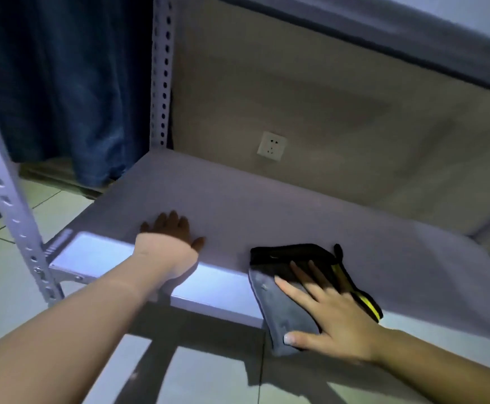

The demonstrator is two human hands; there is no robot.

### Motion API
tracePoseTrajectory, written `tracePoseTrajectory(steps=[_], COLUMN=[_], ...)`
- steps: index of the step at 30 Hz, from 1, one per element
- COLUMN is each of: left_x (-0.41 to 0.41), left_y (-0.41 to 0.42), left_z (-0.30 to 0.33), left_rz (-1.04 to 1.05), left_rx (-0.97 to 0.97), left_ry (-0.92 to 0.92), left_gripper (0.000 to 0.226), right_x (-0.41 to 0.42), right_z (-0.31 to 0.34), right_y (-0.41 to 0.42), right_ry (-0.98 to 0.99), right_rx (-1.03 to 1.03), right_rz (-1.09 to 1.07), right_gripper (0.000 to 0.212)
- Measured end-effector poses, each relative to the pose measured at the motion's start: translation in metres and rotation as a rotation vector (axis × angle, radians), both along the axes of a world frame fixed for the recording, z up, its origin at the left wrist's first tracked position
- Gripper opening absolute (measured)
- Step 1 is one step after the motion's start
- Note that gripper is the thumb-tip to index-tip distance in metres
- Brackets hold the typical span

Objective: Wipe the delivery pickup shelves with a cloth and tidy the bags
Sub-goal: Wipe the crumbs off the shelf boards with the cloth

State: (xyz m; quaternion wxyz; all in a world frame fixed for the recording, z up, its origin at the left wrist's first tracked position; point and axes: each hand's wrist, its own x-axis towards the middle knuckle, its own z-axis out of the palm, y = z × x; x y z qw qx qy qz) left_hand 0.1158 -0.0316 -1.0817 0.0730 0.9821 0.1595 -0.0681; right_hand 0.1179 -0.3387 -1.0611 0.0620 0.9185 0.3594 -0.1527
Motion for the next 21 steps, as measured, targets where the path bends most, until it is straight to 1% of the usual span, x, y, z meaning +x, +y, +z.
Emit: tracePoseTrajectory(steps=[3, 5, 9, 13, 16, 18, 21], left_x=[0.004, 0.006, 0.009, 0.009, 0.012, 0.012, 0.010], left_y=[-0.044, -0.078, -0.146, -0.188, -0.205, -0.217, -0.241], left_z=[0.004, 0.004, 0.006, 0.003, 0.001, -0.001, -0.010], left_rz=[-0.137, -0.232, -0.367, -0.409, -0.452, -0.483, -0.533], left_rx=[-0.047, -0.046, -0.031, -0.020, -0.027, -0.053, -0.053], left_ry=[-0.020, -0.020, -0.004, 0.003, -0.033, -0.065, -0.147], left_gripper=[0.057, 0.055, 0.063, 0.069, 0.068, 0.067, 0.068], right_x=[0.005, 0.008, 0.009, 0.013, 0.022, 0.021, -0.002], right_z=[-0.004, -0.008, -0.014, -0.019, -0.023, -0.022, -0.023], right_y=[-0.047, -0.080, -0.148, -0.204, -0.214, -0.205, -0.201], right_ry=[-0.014, -0.048, -0.117, -0.145, -0.141, -0.102, -0.122], right_rx=[-0.005, 0.008, 0.057, 0.106, 0.175, 0.183, 0.104], right_rz=[-0.058, -0.128, -0.269, -0.512, -0.699, -0.686, -0.431], right_gripper=[0.082, 0.080, 0.079, 0.084, 0.090, 0.089, 0.081])
